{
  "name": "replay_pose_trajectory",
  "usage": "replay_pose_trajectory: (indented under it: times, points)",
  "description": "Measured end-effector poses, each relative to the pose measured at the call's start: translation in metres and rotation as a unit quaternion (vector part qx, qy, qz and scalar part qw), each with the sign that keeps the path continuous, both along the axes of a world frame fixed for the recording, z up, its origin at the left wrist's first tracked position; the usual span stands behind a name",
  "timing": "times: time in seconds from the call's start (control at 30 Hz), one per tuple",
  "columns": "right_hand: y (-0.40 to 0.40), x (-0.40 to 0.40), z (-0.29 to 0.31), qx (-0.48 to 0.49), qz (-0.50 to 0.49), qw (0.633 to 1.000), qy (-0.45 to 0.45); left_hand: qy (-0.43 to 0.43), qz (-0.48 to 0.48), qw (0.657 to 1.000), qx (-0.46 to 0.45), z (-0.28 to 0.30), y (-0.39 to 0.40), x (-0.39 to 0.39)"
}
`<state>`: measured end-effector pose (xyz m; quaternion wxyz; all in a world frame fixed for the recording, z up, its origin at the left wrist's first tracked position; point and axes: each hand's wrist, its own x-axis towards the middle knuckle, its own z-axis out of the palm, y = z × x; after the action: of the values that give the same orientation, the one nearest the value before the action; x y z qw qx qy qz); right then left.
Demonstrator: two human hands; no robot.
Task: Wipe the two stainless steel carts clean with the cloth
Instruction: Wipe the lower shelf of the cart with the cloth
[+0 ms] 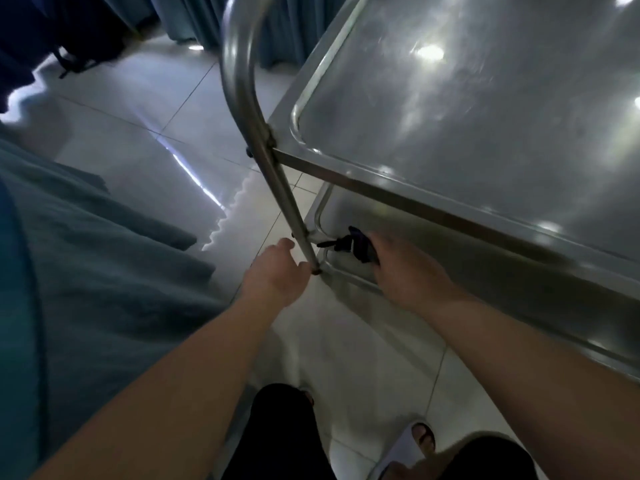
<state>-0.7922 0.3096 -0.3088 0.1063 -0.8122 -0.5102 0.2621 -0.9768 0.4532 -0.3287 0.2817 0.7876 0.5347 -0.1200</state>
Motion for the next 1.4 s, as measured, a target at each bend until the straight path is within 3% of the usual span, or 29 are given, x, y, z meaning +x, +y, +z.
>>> replay_pose_trajectory:
  times: [0.2,0.33,0.57,0.7,0.77,0.9,1.03,1.1,1.23,1.33,1.4]
  points:
    - [0.065,0.017,-0.060,0.116,-0.095,0.986,-0.073,-0.157,0.067,0.985,0.039,-0.068,0.059,0.017]
    - [0.111,0.019,-0.095,0.149,-0.098,0.976,-0.123,-0.343,0.093,0.926,0.124,-0.103,0.058,0.033]
    - [0.137,-0.003,-0.161,0.051,0.087,0.995,-0.017,-0.525,0.146,0.831,0.110,-0.115,0.071,0.059]
    - [0.106,0.014,-0.171,0.066,0.096,0.991,-0.061,-0.573,0.206,0.792,0.050,-0.123,0.067,0.072]
    - [0.087,0.034,-0.174,0.056,0.067,0.992,-0.090,-0.572,0.212,0.791,0.034,-0.127,0.067,0.072]
    - [0.086,0.097,-0.179,0.030,-0.052,0.988,-0.142,-0.581,0.210,0.786,0.028,-0.129,0.067,0.072]
    - [0.139,0.127,-0.176,0.016,-0.153,0.980,-0.123,-0.589,0.206,0.780,0.049,-0.129,0.065,0.075]
    - [0.160,0.104,-0.173,0.031,-0.127,0.984,-0.122,-0.594,0.209,0.775,0.057,-0.130,0.067,0.076]
    - [0.136,0.034,-0.174,0.105,0.053,0.989,-0.094,-0.605,0.208,0.766,0.063,-0.134,0.070,0.078]
    - [0.101,0.042,-0.169,0.099,0.140,0.983,-0.067,-0.604,0.197,0.769,0.069,-0.136,0.070,0.078]
    - [0.102,0.069,-0.170,0.086,0.121,0.983,-0.104,-0.606,0.196,0.767,0.072,-0.136,0.070,0.077]
